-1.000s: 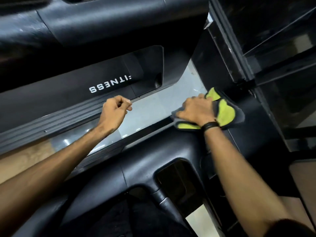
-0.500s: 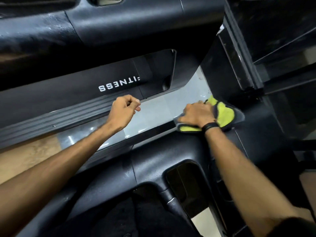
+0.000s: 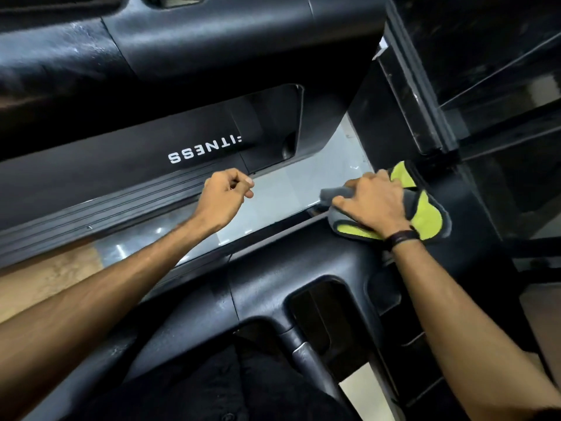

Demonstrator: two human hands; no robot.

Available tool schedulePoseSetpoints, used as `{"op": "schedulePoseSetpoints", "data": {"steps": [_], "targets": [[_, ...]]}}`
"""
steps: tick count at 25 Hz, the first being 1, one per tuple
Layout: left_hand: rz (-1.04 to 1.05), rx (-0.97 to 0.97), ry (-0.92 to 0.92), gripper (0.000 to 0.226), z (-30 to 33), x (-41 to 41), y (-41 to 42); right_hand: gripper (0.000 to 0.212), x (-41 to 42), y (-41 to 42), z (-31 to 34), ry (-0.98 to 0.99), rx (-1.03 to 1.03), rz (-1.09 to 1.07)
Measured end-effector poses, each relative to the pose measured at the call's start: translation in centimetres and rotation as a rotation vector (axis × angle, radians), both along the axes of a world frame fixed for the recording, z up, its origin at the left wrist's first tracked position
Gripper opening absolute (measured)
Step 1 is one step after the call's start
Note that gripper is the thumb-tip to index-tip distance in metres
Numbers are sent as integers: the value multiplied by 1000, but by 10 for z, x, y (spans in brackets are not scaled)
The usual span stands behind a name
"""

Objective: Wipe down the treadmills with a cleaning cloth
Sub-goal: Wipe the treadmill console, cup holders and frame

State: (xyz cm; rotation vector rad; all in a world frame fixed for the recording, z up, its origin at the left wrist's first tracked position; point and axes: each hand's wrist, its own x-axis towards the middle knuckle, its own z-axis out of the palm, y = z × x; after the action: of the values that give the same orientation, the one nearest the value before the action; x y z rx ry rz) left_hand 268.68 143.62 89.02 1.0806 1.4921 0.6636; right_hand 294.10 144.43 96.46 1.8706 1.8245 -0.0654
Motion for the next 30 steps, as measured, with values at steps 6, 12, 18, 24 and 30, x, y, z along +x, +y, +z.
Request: {"op": "schedulePoseSetpoints", "data": {"steps": [6,12,18,24,30], "targets": [[-70,10,-47,14,7,32,-4,32,-120,-133,-23,522,173,290],[-130,42,4,16,10,26,-9,52,34,-43,7,63,320,-202],[-162,20,-4,18,11,38,-19,40,-97,-120,-9,333,337,5],[-235,91,-51,22,19,54,-9,33,-34,-113,-2,413,495,31],[-239,125,-50,20,17,49,-17,44,81,-59,16,80,564,-559]]}}
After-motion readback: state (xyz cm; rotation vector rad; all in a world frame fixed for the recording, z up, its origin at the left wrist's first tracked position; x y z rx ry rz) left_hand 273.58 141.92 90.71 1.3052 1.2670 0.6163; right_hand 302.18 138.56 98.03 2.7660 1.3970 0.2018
